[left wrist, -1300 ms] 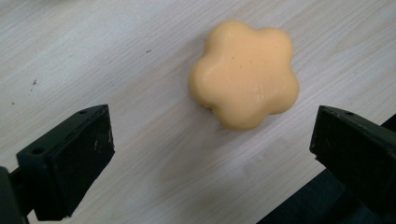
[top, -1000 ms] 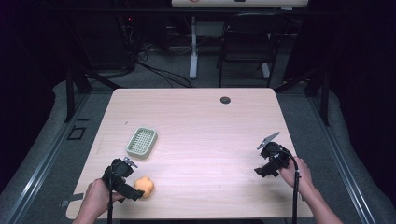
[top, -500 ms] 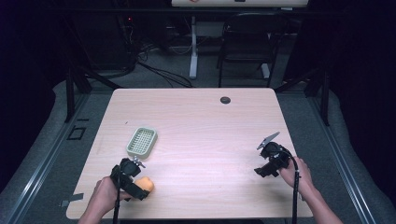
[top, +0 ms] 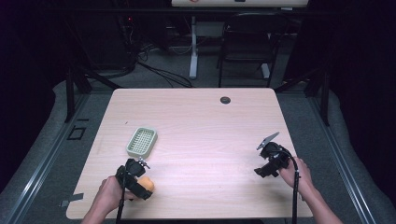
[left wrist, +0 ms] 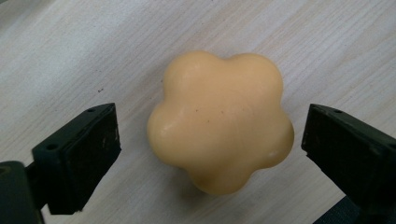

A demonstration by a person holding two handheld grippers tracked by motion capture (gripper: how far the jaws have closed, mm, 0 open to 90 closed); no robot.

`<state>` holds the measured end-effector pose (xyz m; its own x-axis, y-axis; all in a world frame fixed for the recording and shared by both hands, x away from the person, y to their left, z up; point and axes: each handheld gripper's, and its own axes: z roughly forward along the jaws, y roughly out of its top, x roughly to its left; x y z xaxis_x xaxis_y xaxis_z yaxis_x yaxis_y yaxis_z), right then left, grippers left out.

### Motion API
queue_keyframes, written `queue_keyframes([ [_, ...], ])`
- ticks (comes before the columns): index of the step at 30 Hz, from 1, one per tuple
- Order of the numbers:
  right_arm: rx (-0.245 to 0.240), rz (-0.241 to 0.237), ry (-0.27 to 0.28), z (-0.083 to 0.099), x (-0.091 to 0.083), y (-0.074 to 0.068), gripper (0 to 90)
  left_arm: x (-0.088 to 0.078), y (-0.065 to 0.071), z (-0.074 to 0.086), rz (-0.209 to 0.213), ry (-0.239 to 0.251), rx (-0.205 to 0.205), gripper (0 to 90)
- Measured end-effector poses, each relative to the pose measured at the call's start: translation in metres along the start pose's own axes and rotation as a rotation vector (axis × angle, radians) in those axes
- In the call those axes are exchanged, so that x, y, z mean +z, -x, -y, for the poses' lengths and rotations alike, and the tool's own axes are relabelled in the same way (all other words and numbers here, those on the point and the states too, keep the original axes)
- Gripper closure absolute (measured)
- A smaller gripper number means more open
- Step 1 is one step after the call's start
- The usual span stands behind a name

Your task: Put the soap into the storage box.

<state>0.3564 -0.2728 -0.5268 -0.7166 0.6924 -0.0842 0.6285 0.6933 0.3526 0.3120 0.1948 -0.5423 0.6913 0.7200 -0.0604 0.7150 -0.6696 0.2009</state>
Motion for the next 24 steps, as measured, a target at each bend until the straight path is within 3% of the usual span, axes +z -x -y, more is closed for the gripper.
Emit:
queue_keyframes([
  [4,0.001,-0.004,0.003,0.0001,-0.0002,0.0002,15.3,0.0029,0.0009,-0.0018,-0.009,-0.010,0.007,10.7],
  [16,0.000,-0.004,0.001,0.0004,-0.0003,0.0002,15.3,0.0073,-0.0002,-0.0028,0.023,-0.029,0.014,23.4],
  [24,0.006,-0.007,0.004,0.0003,0.0010,0.0000,15.3,0.0094,0.0003,-0.0041,0.024,-0.044,0.018,24.5],
])
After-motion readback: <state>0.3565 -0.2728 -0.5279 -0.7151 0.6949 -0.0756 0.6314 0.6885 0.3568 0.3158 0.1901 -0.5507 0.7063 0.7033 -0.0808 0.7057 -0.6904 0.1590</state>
